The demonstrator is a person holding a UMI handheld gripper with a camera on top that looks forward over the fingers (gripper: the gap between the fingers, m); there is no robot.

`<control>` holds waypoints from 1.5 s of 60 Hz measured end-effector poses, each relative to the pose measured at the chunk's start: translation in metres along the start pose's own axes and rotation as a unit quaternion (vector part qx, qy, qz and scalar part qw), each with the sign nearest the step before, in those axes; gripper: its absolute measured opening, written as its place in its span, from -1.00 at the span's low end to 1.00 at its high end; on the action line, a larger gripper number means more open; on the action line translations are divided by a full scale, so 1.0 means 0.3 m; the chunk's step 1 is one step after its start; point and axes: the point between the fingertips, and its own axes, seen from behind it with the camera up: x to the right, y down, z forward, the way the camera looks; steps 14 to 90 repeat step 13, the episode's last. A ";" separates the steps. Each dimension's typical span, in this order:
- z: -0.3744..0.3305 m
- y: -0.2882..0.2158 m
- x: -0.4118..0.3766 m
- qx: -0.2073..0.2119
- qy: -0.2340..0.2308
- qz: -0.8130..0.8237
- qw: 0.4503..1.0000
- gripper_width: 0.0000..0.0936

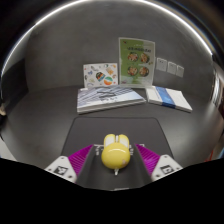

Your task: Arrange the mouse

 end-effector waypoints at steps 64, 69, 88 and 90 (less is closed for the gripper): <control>-0.214 0.040 -0.028 0.002 -0.041 0.048 0.998 0.83; -0.214 0.040 -0.028 0.002 -0.041 0.048 0.998 0.83; -0.214 0.040 -0.028 0.002 -0.041 0.048 0.998 0.83; -0.214 0.040 -0.028 0.002 -0.041 0.048 0.998 0.83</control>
